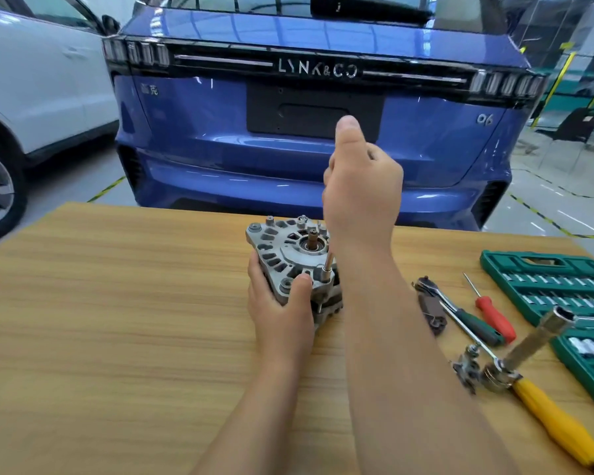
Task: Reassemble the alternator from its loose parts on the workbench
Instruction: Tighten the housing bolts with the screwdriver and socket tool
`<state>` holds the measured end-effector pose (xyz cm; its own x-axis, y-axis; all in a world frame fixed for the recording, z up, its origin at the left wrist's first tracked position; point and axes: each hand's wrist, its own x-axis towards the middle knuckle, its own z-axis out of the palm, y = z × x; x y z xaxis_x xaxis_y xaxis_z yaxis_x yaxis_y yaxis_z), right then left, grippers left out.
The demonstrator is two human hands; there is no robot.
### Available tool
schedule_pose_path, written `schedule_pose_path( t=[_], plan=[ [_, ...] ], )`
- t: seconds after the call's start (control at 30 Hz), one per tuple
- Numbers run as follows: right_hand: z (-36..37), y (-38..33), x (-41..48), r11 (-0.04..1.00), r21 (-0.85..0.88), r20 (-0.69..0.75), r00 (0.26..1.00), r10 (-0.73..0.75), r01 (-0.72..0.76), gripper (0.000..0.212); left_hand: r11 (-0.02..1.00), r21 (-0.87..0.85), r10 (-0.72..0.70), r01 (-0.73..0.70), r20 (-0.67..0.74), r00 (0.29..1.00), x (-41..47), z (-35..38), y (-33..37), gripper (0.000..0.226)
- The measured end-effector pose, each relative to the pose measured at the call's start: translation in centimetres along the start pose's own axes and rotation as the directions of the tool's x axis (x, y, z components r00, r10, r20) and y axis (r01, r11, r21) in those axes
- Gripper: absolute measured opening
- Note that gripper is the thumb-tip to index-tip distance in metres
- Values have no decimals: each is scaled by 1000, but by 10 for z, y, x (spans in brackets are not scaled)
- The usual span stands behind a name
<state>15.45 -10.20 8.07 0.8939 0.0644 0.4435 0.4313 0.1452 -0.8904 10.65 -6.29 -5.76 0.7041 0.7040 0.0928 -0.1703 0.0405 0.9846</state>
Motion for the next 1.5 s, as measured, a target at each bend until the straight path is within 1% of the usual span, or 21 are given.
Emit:
schedule_pose_path(
  t=[0.07, 0.13, 0.23, 0.27, 0.33, 0.43, 0.53, 0.63, 0.7, 0.77, 0.8, 0.87, 1.0, 1.1, 1.17, 1.2, 1.27, 1.3, 1.37, 1.43, 1.5],
  plan=[
    [0, 2, 0, 996, -76, 16, 999, -40, 41, 51, 1000, 25, 4, -4, 5, 1000, -1, -1, 2, 91],
    [-18, 2, 19, 999, -40, 359, 933, 17, -3, 45, 1000, 5, -13, 13, 17, 1000, -1, -3, 4, 92],
    [-42, -3, 57, 971, 76, 852, 521, 55, -227, 38, 1000, -11, -28, 28, 36, 999, 2, -7, 2, 95],
    [-41, -1, 64, 949, 102, 893, 449, 44, -297, 36, 1000, -2, -30, 30, 39, 999, 3, -8, 1, 96],
    [-32, 3, 65, 898, 191, 900, 436, 0, -395, 16, 999, 14, -31, 30, 38, 999, 4, -9, 0, 96],
    [-24, 9, 49, 852, 259, 832, 553, 42, -455, 38, 999, 34, -31, 30, 28, 999, 5, -7, -2, 93],
    [-15, 11, 22, 986, 146, 264, 964, 33, -74, 47, 998, -9, -67, 68, 54, 996, 7, -6, -1, 89],
    [3, 3, 1, 993, -24, -77, 990, -117, 115, 50, 994, 16, -111, 110, 69, 991, 4, -8, 6, 90],
    [1, -1, 1, 998, -15, -22, 998, -54, 53, 49, 974, 222, -48, 42, 23, 999, 6, -14, 13, 92],
    [-13, 0, 9, 999, -43, 190, 982, 7, 1, 45, 835, 469, 276, -287, 94, 956, 14, -18, 24, 78],
    [-23, 1, 15, 1000, -26, 347, 938, 14, -5, 39, 718, 518, 419, -465, 212, 883, 19, -17, 31, 59],
    [-44, 3, 31, 994, 85, 635, 773, -5, -64, 23, 583, 530, 443, -615, 427, 788, 23, -8, 47, 18],
    [-46, -2, 59, 931, 152, 896, 445, 13, -333, 50, 607, 477, 361, -635, 547, 755, 31, -3, 53, 32],
    [-24, -6, 51, 860, 201, 933, 358, -23, -469, 18, 645, 452, 301, -616, 591, 748, 38, -11, 53, 33],
    [-19, -3, 41, 842, 242, 872, 488, 29, -482, 25, 635, 465, 261, -617, 623, 737, 41, -11, 56, 33],
    [-21, 0, 35, 866, 271, 741, 665, 91, -421, 30, 627, 480, 238, -614, 632, 737, 41, -10, 57, 32],
    [-20, 3, 18, 941, 292, 241, 965, 101, -171, 34, 624, 506, 212, -596, 625, 752, 40, -11, 58, 30],
    [-13, 2, 10, 963, 258, 48, 997, 65, -75, 36, 660, 490, 209, -570, 609, 765, 41, -12, 58, 27],
    [-1, 0, 1, 992, 128, -32, 999, 7, -2, 40, 764, 415, 206, -494, 568, 796, 39, -13, 57, 22],
    [-3, -3, 6, 999, 46, 125, 992, -3, -2, 39, 779, 394, 230, -489, 546, 806, 35, -12, 54, 25],
    [-17, -3, 23, 995, 77, 466, 884, 24, -67, 30, 788, 382, 232, -483, 542, 808, 33, -8, 53, 28]
  ],
)
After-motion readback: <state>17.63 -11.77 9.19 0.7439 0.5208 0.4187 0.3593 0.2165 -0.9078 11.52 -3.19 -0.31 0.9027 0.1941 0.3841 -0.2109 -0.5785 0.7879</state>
